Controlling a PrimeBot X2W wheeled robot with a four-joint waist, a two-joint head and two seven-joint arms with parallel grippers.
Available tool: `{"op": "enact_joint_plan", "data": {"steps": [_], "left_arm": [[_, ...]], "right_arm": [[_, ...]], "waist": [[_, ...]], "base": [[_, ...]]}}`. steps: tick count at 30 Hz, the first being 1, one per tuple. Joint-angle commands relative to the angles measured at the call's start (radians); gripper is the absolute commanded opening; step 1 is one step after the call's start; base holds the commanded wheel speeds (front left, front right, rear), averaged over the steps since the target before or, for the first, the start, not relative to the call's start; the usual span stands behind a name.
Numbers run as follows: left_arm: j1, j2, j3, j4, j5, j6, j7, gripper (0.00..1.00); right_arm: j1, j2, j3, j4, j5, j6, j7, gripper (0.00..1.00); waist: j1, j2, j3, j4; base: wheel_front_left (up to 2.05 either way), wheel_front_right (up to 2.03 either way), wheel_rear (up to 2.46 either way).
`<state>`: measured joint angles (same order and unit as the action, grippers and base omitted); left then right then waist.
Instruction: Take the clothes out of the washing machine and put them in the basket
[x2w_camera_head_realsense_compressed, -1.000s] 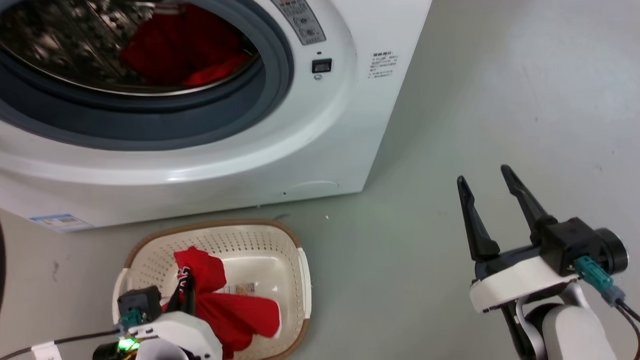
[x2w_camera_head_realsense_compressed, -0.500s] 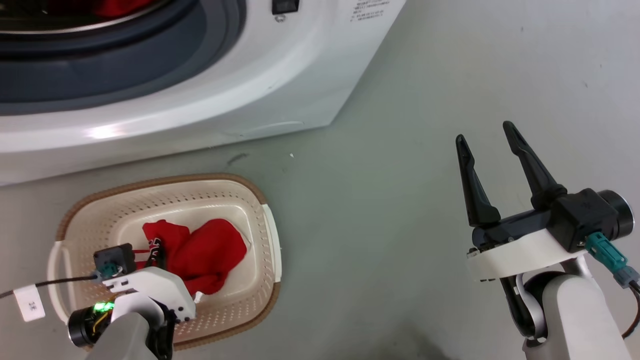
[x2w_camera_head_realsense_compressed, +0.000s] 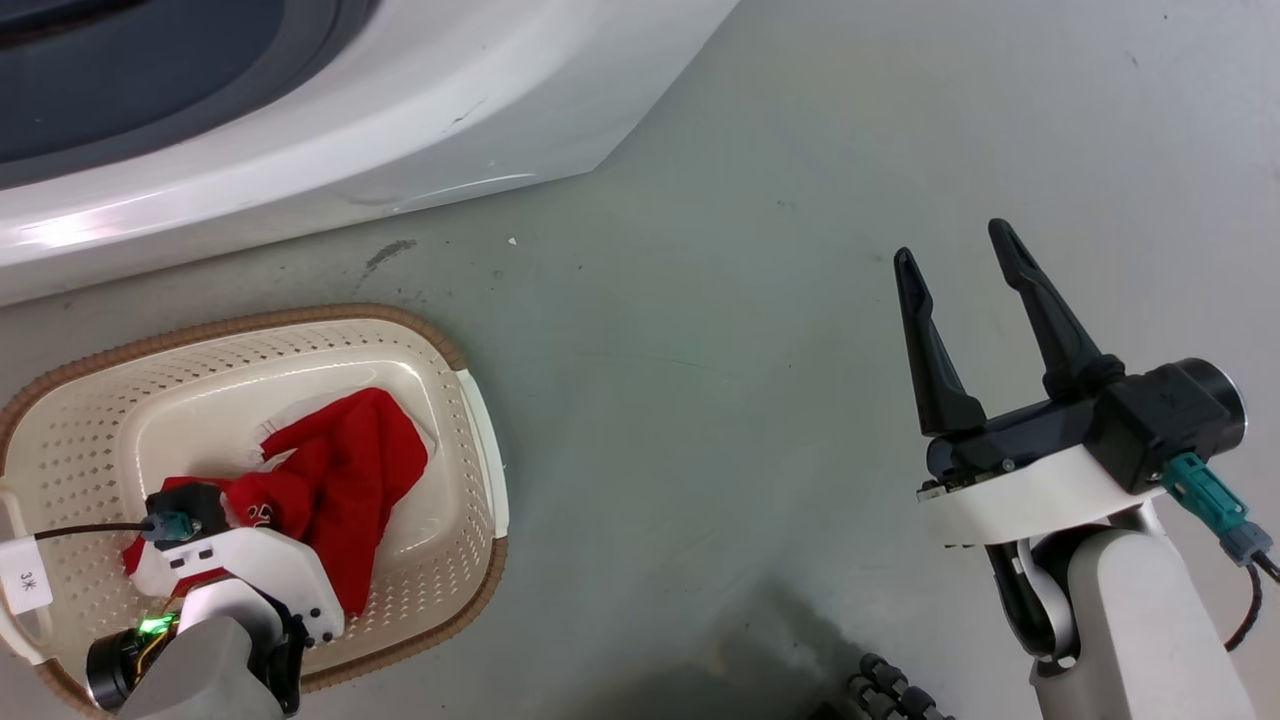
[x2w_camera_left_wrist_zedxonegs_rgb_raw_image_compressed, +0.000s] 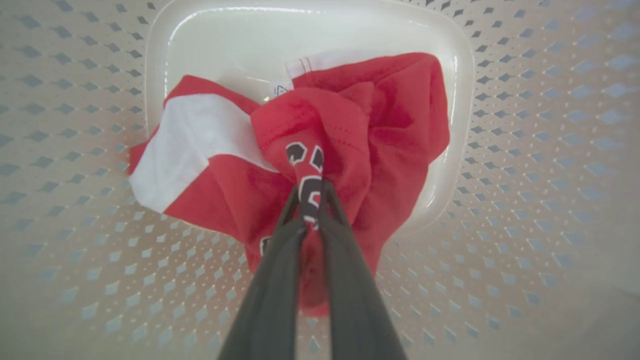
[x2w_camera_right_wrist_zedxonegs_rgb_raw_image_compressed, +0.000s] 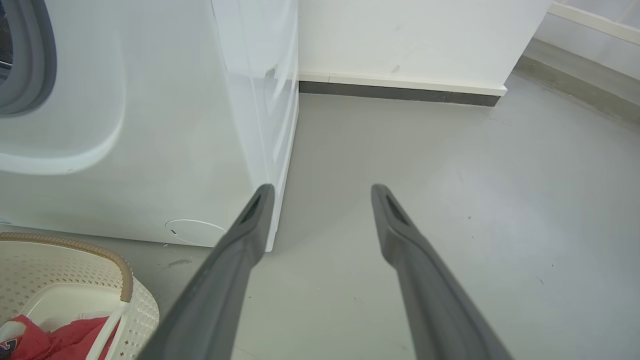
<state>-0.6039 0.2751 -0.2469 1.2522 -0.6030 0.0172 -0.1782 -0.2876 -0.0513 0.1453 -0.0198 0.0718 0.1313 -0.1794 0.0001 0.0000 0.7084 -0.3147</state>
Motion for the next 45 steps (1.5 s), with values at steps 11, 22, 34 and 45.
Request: {"op": "enact_joint_plan", "data": {"steps": [11, 22, 34, 45], "left_arm": [[0.024, -0.017, 0.009, 0.029, -0.028, -0.001, 0.01, 1.0], [0.061, -0.062, -0.022, 0.03, -0.016, -0.056, -0.064, 1.0], [0.137, -0.055, 0.008, -0.182, 0.048, -0.021, -0.088, 1.0], [0.274, -0.066, 0.11, -0.615, 0.209, 0.018, -0.087, 1.0]], "right_arm": [[-0.004, 0.002, 0.003, 0.055, 0.01, -0.001, -0.017, 1.0], [0.051, 0.002, -0.002, 0.075, -0.019, -0.001, 0.012, 1.0], [0.143, 0.002, -0.026, 0.049, -0.028, -0.001, 0.065, 1.0], [0.189, 0.001, -0.04, 0.021, -0.04, -0.001, 0.093, 1.0]], "waist": [[-0.0001, 0.0, -0.07, 0.008], [-0.0001, 0.0, -0.285, 0.087], [-0.0001, 0.0, -0.453, 0.151], [-0.0001, 0.0, -0.523, 0.183]], "base": [[0.0, 0.0, 0.0], [0.0, 0.0, 0.0], [0.0, 0.0, 0.0], [0.0, 0.0, 0.0]]}}
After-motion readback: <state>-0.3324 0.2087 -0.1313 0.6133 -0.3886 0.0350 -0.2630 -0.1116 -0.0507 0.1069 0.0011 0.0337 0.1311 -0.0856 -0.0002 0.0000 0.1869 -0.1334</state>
